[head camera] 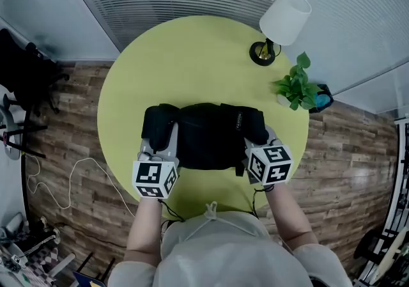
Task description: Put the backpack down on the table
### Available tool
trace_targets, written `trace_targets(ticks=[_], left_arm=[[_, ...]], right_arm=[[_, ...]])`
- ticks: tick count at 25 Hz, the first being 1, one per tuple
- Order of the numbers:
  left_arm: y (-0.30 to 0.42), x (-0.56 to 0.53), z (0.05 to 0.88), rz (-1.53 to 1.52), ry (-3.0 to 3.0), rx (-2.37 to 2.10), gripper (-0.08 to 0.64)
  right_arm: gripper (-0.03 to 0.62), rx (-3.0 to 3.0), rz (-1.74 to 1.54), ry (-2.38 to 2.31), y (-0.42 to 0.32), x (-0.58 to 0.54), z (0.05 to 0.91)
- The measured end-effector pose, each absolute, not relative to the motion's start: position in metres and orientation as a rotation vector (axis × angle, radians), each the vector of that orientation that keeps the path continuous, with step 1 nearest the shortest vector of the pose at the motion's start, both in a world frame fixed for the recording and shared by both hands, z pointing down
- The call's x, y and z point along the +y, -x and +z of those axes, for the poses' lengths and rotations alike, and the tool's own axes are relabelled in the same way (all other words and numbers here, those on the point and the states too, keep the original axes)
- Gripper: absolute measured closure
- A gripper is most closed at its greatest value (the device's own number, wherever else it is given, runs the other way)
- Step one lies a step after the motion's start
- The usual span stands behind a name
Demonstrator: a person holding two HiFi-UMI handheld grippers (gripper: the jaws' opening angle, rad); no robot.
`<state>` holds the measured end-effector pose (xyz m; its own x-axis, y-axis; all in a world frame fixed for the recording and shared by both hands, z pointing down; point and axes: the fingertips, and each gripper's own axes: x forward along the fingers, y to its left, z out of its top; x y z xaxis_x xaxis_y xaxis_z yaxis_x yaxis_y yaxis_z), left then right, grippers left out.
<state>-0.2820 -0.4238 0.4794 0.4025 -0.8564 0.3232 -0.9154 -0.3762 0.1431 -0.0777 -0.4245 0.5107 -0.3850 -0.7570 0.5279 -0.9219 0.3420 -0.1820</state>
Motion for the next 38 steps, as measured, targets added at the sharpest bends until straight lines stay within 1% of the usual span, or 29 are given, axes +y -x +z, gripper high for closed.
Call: trace_targets(ticks=[6,13,16,17,18,20,23,24,26,28,35,38], left_arm=[[0.277,-0.422,0.496,0.308,-2.332,-1.513,0.494],[0.28,-0.419,0.512,0.336,-2.294,-1.533,0.482],[0.283,-0.419,0.517,0.328,-2.278,-1.525,0.471],[0.284,-0.42,0.52,0.324,-2.27,-1.517,0.465],[0.285,-0.42,0.523,0.319,-2.259,-1.507,0.444],[0.285,-0.419,0.528,0.307,-2.244,-1.491,0.384],[0.287,-0.418,0.532,0.311,-2.239,-1.522,0.272],[0.289,-0.417,0.532,0.314,-2.238,-1.543,0.24],[0.294,-0.416,0.53,0.308,-2.229,-1.587,0.204],[0.299,-0.414,0.526,0.29,-2.221,-1.618,0.186],[0.308,-0.395,0.501,0.246,-2.25,-1.686,0.186],[0.305,-0.384,0.483,0.216,-2.284,-1.714,0.211]], right_arm=[[0.509,-2.239,0.669,-1.489,0.073,-0.424,0.526],[0.498,-2.229,0.695,-1.514,0.067,-0.425,0.543],[0.466,-2.237,0.703,-1.527,0.065,-0.426,0.545],[0.446,-2.243,0.695,-1.532,0.065,-0.426,0.545],[0.42,-2.249,0.679,-1.539,0.066,-0.427,0.544],[0.332,-2.263,0.635,-1.553,0.067,-0.428,0.542],[0.188,-2.279,0.552,-1.571,0.071,-0.429,0.538],[0.156,-2.275,0.528,-1.581,0.071,-0.429,0.536],[0.121,-2.254,0.494,-1.618,0.067,-0.429,0.533],[0.11,-2.232,0.475,-1.662,0.062,-0.428,0.53],[0.115,-2.213,0.392,-1.744,0.052,-0.406,0.504],[0.185,-2.211,0.343,-1.773,0.05,-0.393,0.491]])
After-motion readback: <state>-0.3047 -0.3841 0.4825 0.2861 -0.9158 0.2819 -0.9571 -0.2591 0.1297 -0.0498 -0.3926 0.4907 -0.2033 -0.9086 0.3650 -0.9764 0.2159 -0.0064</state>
